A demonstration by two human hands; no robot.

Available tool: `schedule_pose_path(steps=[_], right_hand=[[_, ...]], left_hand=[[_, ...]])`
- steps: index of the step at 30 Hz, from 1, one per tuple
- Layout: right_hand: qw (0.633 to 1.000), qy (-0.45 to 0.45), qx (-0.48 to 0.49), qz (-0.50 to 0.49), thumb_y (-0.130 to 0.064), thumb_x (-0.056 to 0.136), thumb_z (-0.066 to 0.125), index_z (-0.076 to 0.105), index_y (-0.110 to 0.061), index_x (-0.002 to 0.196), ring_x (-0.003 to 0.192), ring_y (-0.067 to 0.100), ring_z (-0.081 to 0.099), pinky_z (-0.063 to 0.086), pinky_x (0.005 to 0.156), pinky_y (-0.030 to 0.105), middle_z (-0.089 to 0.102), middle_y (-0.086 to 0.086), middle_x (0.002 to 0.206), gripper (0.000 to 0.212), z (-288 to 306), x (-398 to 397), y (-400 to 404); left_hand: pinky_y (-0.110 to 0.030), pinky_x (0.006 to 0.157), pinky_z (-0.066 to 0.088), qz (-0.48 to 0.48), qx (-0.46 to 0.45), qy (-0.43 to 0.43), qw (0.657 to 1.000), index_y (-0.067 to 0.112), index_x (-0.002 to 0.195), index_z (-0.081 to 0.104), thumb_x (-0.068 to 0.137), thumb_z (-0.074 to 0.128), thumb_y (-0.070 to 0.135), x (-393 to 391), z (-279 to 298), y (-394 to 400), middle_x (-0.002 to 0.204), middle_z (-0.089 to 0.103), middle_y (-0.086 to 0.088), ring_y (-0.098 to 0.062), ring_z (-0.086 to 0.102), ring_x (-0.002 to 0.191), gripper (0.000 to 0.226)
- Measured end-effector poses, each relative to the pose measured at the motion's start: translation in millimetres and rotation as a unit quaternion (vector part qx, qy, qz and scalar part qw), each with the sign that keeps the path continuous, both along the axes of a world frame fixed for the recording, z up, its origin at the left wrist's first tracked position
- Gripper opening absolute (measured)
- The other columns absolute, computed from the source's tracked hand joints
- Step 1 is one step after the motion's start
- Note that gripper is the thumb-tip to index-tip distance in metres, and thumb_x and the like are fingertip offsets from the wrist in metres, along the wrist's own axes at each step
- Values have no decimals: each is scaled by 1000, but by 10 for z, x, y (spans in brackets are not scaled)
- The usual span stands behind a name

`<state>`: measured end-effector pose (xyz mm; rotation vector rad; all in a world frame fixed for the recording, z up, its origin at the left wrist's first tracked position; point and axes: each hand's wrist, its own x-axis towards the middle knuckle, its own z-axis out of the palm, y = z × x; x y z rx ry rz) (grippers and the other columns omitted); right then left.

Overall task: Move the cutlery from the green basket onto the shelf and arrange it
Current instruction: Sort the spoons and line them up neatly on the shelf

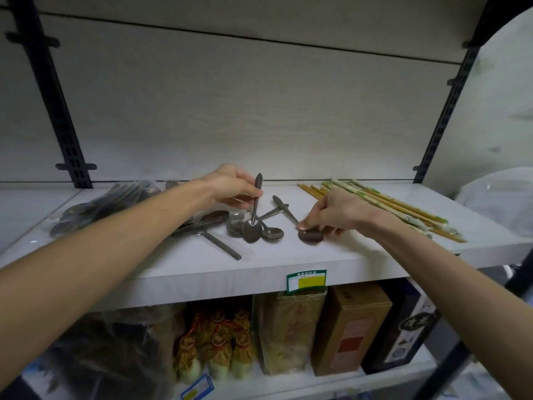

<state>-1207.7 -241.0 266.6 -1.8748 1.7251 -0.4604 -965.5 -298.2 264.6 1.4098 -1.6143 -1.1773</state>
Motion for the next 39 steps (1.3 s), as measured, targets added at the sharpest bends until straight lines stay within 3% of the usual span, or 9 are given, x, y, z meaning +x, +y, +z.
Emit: schedule_pose_path(steps=[4,6,8,11,18,22,29,34,39], right_hand=[[988,145,-56,-5,-53,76,81,80,-14,77,71,17,69,54,59,30,76,2,75,39,58,97,-5],[977,163,-137,-28,-54,79,76,79,-16,76,77,22,69,53,65,34,74,3,76,38,73,207,-10],[967,152,-199,-38,-52,83,72,76,-20,75,73,21,63,45,61,29,68,-2,71,33,66,355,-28],[982,128,-142,-6,-55,84,71,78,-17,74,61,19,58,38,54,27,58,-5,55,39,42,578,-138],[987,148,-57,8,-49,81,74,61,-15,66,62,17,57,40,55,27,61,-2,63,39,109,853,-388],[987,149,-59,0,-42,77,72,65,-17,78,71,18,63,43,56,26,69,-1,79,27,32,978,-474],[996,87,-22,4,-36,72,69,61,-17,60,56,21,56,43,58,26,61,-1,56,24,22,1181,-528],[998,64,-19,13,-29,86,54,57,-11,72,46,21,52,39,49,24,64,3,53,23,145,1191,-539],[998,10,-55,5,-30,86,55,61,-5,84,58,29,64,47,50,27,75,14,75,26,358,1098,-600]], left_hand=[[-20,53,57,5,-8,-7,1000,9,105,69,86,75,2,0,10,37,81,74,-8,-12,71,63,20],[-21,54,58,6,0,10,1000,7,109,66,90,72,1,15,13,54,85,74,-12,-14,74,67,21],[-22,56,59,9,10,29,999,5,111,64,92,68,0,41,8,65,89,74,-16,-16,76,70,20],[-25,63,62,24,19,39,999,2,114,64,94,65,0,95,-10,78,95,75,-18,-19,77,77,20],[-33,74,63,29,45,36,998,-1,115,64,94,66,1,238,-50,144,95,76,-21,-24,76,80,21],[-29,67,64,45,51,39,997,2,114,65,92,69,3,342,-69,176,90,76,-18,-20,75,74,22],[-27,62,63,59,29,60,996,1,116,64,94,68,4,415,-54,205,90,73,-12,-18,75,73,23],[-23,57,59,43,37,107,993,3,122,62,98,63,8,371,20,245,103,71,-9,-14,75,74,25],[-19,54,55,58,57,207,975,8,116,65,98,64,11,363,64,245,92,77,-1,-16,76,89,19]])
